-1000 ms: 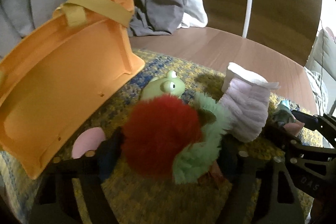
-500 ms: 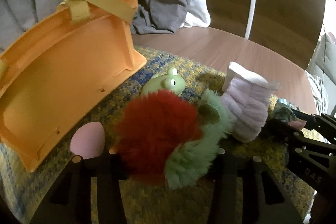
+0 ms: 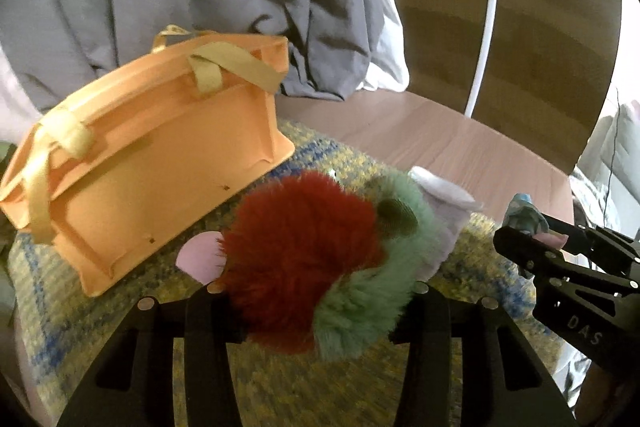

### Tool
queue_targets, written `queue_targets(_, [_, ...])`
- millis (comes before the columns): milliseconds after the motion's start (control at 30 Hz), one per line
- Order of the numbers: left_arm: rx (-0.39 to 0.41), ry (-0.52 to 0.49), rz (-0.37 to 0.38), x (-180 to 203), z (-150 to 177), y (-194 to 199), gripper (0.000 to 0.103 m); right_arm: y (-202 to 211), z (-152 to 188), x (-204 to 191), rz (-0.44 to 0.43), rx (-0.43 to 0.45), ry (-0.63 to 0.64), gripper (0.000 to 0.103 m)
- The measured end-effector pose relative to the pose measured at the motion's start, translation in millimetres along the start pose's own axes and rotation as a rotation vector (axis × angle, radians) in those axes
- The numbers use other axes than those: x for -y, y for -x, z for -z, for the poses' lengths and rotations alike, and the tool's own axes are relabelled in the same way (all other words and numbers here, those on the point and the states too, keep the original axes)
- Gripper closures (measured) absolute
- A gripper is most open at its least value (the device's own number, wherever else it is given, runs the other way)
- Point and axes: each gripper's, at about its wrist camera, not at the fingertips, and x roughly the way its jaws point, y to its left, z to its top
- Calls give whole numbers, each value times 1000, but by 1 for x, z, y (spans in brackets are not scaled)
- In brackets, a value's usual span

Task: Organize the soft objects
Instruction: 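Carry the red-and-green plush and pink-and-teal cloth over the orange crate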

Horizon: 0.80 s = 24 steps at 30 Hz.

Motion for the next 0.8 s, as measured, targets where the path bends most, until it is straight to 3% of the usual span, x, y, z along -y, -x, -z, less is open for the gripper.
queue_targets(400, [64, 113, -87, 2, -12, 48, 57, 37, -28, -2, -115, 85, 72, 57])
queue_targets(800, [170, 184, -221, -7, -36, 91, 57, 55, -68, -16, -258, 176, 147, 57])
